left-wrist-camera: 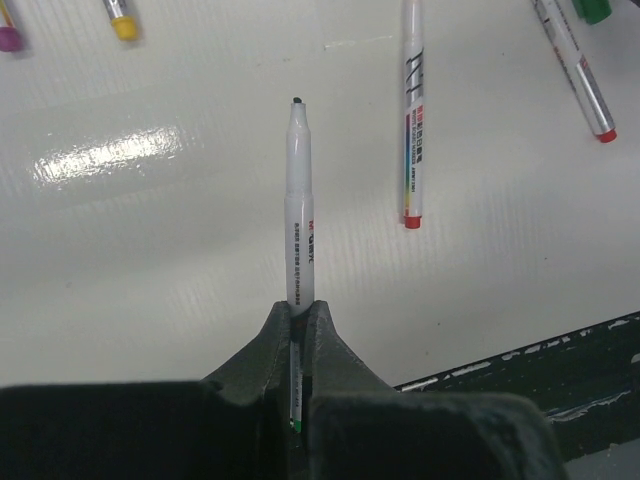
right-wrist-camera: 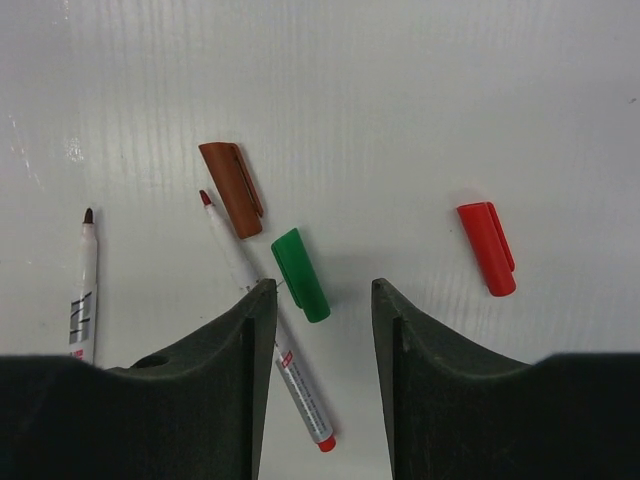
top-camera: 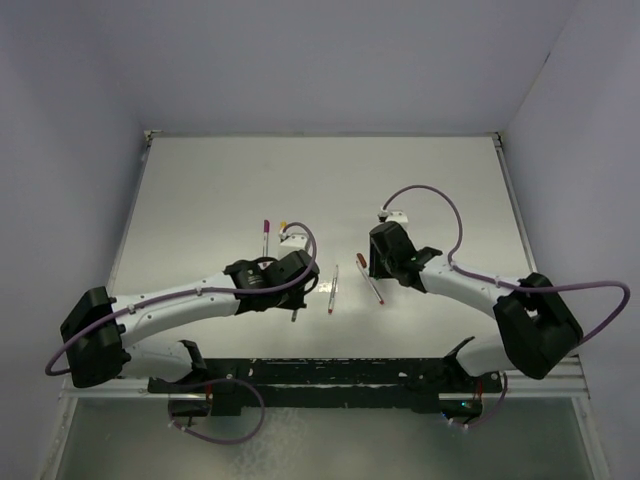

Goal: Insert the pens into the pen caps

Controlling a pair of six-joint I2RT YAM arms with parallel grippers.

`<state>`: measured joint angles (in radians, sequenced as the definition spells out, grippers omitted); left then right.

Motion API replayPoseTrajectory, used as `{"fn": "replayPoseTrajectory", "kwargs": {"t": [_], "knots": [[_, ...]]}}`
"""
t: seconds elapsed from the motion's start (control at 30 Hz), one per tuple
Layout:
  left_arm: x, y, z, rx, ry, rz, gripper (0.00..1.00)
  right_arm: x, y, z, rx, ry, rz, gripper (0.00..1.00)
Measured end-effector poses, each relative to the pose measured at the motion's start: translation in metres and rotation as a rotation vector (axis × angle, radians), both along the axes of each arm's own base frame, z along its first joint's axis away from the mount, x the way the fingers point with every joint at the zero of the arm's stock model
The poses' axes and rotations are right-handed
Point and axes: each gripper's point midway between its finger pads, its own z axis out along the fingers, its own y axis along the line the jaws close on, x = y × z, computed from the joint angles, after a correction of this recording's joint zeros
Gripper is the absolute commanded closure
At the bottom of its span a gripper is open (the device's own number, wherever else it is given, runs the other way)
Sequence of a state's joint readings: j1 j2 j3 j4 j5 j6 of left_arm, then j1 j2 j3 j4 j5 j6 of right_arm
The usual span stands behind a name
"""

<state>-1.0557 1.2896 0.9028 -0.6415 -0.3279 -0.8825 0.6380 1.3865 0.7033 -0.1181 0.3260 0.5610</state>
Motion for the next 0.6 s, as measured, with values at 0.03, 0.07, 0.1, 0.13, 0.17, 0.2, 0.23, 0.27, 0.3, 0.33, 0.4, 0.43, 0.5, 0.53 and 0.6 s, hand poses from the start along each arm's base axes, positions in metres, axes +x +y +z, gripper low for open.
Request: {"fn": "replayPoseTrajectory", "kwargs": {"t": [0.03, 0.07, 0.1, 0.13, 0.17, 0.2, 0.23, 0.27, 0.3, 0.33, 0.4, 0.43, 0.5, 0.53, 0.6], "knots": [[-0.002, 0.002, -0.003, 0.007, 0.007, -0.001, 1.0, -0.001, 0.0, -0.003, -0.004, 0.011, 0.005, 0.55], [-0.003, 0.003, -0.006, 0.012, 0.014, -0.002, 1.0, -0.001, 0.0, -0.006, -0.007, 0.019, 0.007, 0.55], [-0.004, 0.005, -0.008, 0.016, 0.019, 0.0, 1.0, -0.001, 0.0, -0.008, -0.008, 0.025, 0.012, 0.55], [-0.005, 0.005, -0.009, 0.017, 0.022, 0.001, 1.0, -0.002, 0.002, -0.01, -0.006, 0.032, 0.019, 0.56], [-0.005, 0.005, -0.009, 0.017, 0.022, 0.002, 1.0, -0.003, 0.003, -0.011, -0.004, 0.037, 0.024, 0.56], [-0.005, 0.005, -0.009, 0.016, 0.023, 0.002, 1.0, -0.002, 0.003, -0.012, -0.004, 0.038, 0.027, 0.56], [-0.005, 0.005, -0.009, 0.014, 0.023, 0.005, 1.0, -0.002, 0.004, -0.013, -0.002, 0.04, 0.03, 0.56], [-0.005, 0.005, -0.009, 0.012, 0.024, 0.006, 1.0, -0.002, 0.005, -0.014, 0.0, 0.043, 0.035, 0.56], [-0.005, 0.005, -0.009, 0.012, 0.025, 0.007, 1.0, -0.003, 0.007, -0.014, 0.004, 0.047, 0.041, 0.56], [-0.005, 0.004, -0.009, 0.011, 0.025, 0.007, 1.0, -0.002, 0.008, -0.015, 0.005, 0.05, 0.046, 0.56], [-0.005, 0.004, -0.009, 0.009, 0.024, 0.007, 1.0, -0.002, 0.009, -0.018, 0.003, 0.056, 0.049, 0.56], [-0.005, 0.003, -0.009, 0.007, 0.023, 0.007, 1.0, -0.001, 0.009, -0.019, 0.001, 0.06, 0.05, 0.56], [-0.004, 0.003, -0.008, 0.003, 0.021, 0.008, 1.0, 0.0, 0.01, -0.022, -0.003, 0.068, 0.052, 0.56], [-0.004, 0.002, -0.008, 0.001, 0.02, 0.007, 1.0, 0.0, 0.011, -0.023, -0.007, 0.073, 0.052, 0.56], [-0.004, 0.002, -0.009, 0.001, 0.02, 0.008, 1.0, 0.001, 0.011, -0.026, -0.011, 0.079, 0.052, 0.56]]}}
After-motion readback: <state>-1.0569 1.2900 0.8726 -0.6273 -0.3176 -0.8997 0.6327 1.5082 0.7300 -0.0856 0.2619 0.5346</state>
